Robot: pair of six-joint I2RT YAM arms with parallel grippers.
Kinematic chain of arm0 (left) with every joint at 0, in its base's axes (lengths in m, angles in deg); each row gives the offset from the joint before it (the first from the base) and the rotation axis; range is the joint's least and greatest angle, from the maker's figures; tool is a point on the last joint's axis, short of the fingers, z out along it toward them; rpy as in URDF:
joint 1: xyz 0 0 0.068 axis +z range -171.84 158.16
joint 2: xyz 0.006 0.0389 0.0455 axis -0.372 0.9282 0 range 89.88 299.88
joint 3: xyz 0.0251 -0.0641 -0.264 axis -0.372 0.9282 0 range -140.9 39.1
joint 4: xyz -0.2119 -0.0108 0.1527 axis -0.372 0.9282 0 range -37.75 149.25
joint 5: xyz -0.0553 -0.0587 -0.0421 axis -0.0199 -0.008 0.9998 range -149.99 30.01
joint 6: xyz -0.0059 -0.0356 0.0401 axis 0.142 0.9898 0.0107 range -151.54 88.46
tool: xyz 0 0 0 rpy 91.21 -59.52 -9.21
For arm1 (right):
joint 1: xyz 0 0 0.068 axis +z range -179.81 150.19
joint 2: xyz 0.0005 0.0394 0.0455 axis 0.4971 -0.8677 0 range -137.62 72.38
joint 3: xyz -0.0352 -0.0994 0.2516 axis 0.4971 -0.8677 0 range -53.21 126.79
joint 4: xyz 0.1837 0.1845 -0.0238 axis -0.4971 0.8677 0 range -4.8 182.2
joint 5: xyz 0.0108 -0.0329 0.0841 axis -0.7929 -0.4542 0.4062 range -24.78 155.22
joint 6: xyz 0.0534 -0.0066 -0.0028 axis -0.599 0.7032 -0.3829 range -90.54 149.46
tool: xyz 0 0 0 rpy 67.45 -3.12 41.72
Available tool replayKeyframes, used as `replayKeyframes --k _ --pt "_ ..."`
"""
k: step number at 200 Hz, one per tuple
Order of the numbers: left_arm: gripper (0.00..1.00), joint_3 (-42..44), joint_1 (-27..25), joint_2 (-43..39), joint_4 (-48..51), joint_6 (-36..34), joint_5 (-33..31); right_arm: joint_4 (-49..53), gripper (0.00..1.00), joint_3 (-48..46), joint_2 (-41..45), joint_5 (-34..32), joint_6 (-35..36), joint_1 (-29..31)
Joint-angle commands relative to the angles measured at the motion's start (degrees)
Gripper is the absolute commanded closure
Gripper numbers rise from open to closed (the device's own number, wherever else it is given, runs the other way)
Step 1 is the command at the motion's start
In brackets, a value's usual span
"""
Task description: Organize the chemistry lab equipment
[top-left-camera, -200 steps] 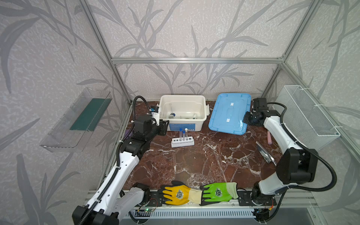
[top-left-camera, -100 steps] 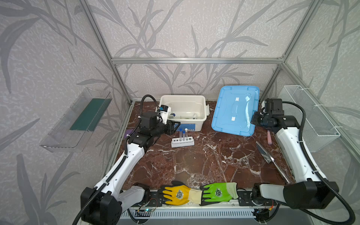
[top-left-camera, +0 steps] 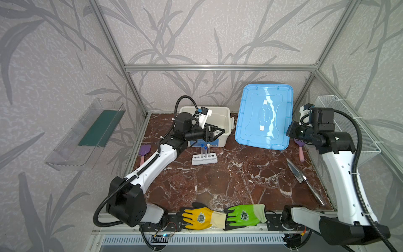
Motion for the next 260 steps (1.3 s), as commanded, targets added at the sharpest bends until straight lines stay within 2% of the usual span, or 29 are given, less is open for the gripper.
replayKeyframes --k 1,19,165,209,260 --pt "0.30 -3.9 -0.9 3.8 -9.2 6.4 4.7 0.4 1.00 2.4 2.1 4.2 0.4 0.1" --pt "0.30 -5.7 -2.3 5.5 -13.4 7.8 7.1 0.3 1.00 2.5 2.8 6.8 0.5 0.1" --pt "0.31 -14.6 -5.6 14.1 -13.1 9.2 10.6 -3.0 1.00 -0.4 4.8 13.0 1.5 0.5" --pt "0.40 -15.4 -6.4 14.5 -13.9 9.6 11.1 -5.0 1.00 -3.1 5.3 8.4 3.9 5.8" --pt "0.62 -16.2 -6.5 12.9 -7.4 4.4 10.6 -7.4 1.00 -4.7 5.1 5.1 4.6 7.9"
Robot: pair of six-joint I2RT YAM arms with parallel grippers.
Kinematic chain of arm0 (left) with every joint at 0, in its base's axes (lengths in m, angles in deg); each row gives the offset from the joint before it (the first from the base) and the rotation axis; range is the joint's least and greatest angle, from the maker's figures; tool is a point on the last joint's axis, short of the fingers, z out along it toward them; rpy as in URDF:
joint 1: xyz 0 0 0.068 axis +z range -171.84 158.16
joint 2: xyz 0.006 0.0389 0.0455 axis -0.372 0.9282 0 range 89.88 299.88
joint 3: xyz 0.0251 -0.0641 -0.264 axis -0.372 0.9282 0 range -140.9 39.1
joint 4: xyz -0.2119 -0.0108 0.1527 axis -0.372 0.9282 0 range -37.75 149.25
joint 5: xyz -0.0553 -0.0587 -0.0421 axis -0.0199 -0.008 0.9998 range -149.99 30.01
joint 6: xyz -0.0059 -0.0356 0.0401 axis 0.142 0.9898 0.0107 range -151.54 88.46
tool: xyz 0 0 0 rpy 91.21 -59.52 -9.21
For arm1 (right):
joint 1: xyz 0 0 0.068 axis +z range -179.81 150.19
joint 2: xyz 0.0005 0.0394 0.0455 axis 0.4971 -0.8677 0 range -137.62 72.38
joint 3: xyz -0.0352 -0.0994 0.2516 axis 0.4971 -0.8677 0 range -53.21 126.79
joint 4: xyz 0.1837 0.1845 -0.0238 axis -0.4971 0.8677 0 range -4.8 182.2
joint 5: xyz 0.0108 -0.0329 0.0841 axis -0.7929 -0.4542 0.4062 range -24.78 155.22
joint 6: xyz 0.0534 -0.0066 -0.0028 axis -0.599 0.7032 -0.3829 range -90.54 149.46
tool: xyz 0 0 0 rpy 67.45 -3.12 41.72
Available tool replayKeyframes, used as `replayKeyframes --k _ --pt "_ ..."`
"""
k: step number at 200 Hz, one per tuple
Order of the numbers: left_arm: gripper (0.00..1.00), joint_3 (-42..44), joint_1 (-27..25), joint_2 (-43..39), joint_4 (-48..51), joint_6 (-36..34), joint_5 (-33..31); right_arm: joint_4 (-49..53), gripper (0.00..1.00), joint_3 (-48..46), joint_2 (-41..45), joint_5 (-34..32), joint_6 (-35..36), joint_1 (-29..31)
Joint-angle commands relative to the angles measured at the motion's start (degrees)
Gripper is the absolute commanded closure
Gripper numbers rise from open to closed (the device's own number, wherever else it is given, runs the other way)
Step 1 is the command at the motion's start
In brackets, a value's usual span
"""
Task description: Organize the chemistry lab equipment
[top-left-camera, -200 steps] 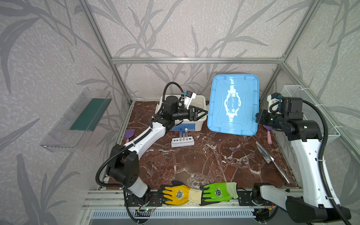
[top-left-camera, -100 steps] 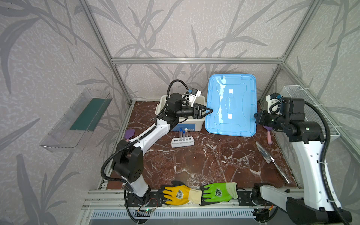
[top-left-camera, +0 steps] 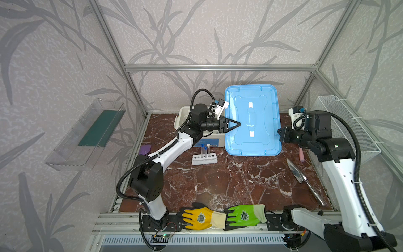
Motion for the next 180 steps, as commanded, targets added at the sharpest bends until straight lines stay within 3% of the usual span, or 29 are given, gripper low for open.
replayKeyframes --k 1,66,119,148,180 --pt "0.62 -2.6 -0.6 -1.8 2.7 -3.6 0.7 -4.7 1.00 -0.6 1.1 -1.2 0.8 1.1" --pt "0.79 -2.7 -0.6 -3.7 5.9 -6.4 -0.8 -7.3 1.00 -3.2 1.3 -2.9 0.5 1.8" --pt "0.85 -4.0 -0.3 -6.9 16.2 -15.1 -6.2 -9.8 0.67 -5.2 1.5 -2.9 -0.1 1.8" --pt "0.87 -5.0 0.2 -8.7 21.1 -19.2 -10.2 -9.9 0.58 -4.7 1.3 -3.4 -0.2 1.8" --pt "0.88 -9.7 0.8 -11.5 34.5 -30.5 -22.9 -9.2 0.54 -3.2 1.0 -4.1 0.6 1.8"
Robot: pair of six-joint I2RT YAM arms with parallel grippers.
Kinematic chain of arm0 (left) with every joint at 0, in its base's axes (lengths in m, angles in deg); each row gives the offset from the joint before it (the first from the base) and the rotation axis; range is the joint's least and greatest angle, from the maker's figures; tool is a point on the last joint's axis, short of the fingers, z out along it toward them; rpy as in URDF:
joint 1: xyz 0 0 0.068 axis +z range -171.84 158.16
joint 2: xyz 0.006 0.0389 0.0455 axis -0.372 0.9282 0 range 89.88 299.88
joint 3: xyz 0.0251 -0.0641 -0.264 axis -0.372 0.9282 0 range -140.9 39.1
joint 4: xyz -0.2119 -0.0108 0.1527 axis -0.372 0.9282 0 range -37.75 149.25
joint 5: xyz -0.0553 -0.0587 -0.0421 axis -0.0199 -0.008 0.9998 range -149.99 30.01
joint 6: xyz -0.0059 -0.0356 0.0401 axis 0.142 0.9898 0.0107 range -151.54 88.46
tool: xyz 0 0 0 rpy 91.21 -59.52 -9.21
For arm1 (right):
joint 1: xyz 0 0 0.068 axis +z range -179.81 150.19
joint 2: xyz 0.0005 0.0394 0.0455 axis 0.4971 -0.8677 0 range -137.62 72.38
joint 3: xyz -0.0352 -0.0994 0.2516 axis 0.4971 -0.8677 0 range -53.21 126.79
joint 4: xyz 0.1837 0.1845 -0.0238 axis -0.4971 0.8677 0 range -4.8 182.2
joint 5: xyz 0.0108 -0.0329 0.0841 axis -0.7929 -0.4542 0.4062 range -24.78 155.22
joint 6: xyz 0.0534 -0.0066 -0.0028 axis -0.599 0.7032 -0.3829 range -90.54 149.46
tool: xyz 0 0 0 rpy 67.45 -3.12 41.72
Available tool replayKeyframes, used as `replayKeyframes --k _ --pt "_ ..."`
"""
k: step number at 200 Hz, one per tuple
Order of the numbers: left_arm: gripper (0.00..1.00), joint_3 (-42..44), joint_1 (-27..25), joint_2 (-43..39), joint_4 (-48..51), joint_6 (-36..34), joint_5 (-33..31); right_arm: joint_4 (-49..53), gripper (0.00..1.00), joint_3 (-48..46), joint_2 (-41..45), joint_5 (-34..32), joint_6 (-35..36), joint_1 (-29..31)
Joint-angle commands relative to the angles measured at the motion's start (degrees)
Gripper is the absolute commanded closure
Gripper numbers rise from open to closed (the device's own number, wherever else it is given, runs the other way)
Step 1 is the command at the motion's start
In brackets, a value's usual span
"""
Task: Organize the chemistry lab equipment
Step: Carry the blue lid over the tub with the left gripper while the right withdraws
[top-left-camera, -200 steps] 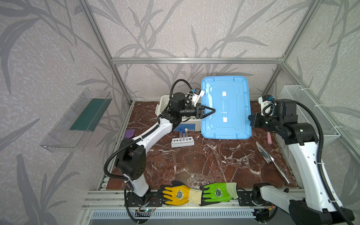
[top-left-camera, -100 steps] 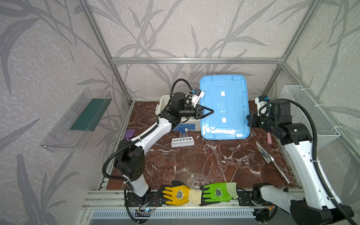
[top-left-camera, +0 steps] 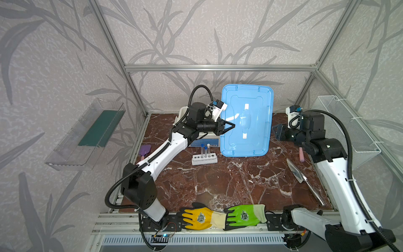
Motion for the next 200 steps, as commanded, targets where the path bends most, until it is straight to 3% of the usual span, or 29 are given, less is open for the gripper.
replayKeyframes --k 1,51,107,149,200 --pt "0.88 -5.8 0.6 -4.7 9.6 -11.1 -10.6 -0.5 0.54 1.7 0.7 -0.9 0.7 0.3" --pt "0.88 -12.4 0.7 -8.2 21.2 -24.8 -34.8 -1.5 0.53 1.2 -0.2 0.7 0.2 0.2" --pt "0.87 -17.5 0.7 -8.7 27.0 -37.5 -52.1 -2.6 0.50 3.1 -3.5 9.5 -1.3 0.2" --pt "0.87 -18.4 -0.3 -10.5 24.3 -49.0 -65.5 -8.9 0.27 3.6 -5.0 19.8 -6.8 0.2" --pt "0.87 -12.4 -4.4 -12.6 11.0 -69.0 -79.7 -19.8 0.10 4.9 -9.9 35.0 -21.4 0.9"
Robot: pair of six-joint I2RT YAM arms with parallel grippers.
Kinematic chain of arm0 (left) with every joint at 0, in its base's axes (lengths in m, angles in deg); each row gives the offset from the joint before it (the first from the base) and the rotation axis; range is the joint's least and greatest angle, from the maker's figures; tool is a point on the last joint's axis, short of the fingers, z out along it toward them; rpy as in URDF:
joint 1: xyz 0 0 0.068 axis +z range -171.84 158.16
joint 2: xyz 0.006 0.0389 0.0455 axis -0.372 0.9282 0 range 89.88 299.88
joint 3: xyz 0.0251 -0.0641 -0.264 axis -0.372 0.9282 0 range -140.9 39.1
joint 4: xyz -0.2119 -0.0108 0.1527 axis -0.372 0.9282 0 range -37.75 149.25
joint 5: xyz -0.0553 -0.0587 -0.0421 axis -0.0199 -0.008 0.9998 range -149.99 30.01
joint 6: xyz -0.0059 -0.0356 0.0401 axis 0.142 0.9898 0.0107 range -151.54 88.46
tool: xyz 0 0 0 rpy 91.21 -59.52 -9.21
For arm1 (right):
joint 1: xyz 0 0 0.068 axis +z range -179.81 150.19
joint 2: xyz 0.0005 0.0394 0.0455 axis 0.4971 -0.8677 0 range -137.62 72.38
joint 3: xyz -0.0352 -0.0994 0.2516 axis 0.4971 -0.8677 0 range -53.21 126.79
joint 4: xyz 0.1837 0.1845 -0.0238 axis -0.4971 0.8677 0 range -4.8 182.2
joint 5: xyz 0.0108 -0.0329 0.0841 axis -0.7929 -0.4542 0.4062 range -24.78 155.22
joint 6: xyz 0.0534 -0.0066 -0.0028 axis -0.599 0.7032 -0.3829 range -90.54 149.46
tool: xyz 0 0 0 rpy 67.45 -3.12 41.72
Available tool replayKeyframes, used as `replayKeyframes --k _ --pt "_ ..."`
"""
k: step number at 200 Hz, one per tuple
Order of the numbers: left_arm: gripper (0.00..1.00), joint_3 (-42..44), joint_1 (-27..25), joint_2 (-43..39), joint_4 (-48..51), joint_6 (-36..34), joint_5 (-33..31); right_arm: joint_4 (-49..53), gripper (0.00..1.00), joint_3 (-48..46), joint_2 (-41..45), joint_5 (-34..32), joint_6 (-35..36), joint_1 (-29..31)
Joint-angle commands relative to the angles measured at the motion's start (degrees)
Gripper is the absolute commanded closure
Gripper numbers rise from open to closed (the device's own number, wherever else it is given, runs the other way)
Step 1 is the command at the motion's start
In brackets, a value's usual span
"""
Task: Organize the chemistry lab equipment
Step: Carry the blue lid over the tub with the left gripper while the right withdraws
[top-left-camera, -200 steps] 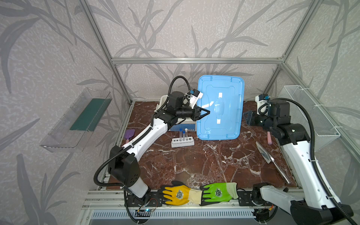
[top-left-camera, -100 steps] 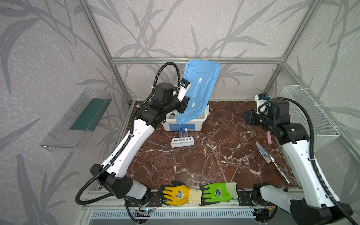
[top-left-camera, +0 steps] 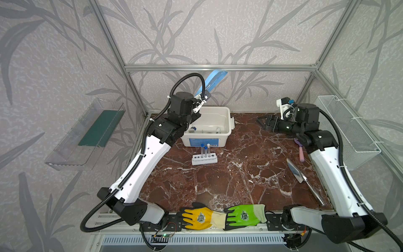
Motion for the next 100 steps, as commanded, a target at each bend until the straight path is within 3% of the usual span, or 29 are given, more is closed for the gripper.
replayKeyframes --k 1,32,73,100 --pt "0.87 2.9 -2.3 -2.8 -11.5 -14.7 -10.2 -7.5 0.10 2.1 -2.4 9.8 -8.8 0.6" --pt "0.87 10.3 -4.3 -5.0 -22.7 -25.3 -12.7 -13.1 0.00 3.7 -4.6 13.6 -16.7 0.9" --pt "0.87 17.9 -5.6 -6.4 -33.5 -35.9 -13.6 -22.9 0.01 6.0 -7.5 17.2 -28.4 1.5" --pt "0.87 20.2 -6.2 -6.8 -36.3 -38.5 -13.9 -33.3 0.01 3.2 -9.8 19.4 -39.1 1.7"
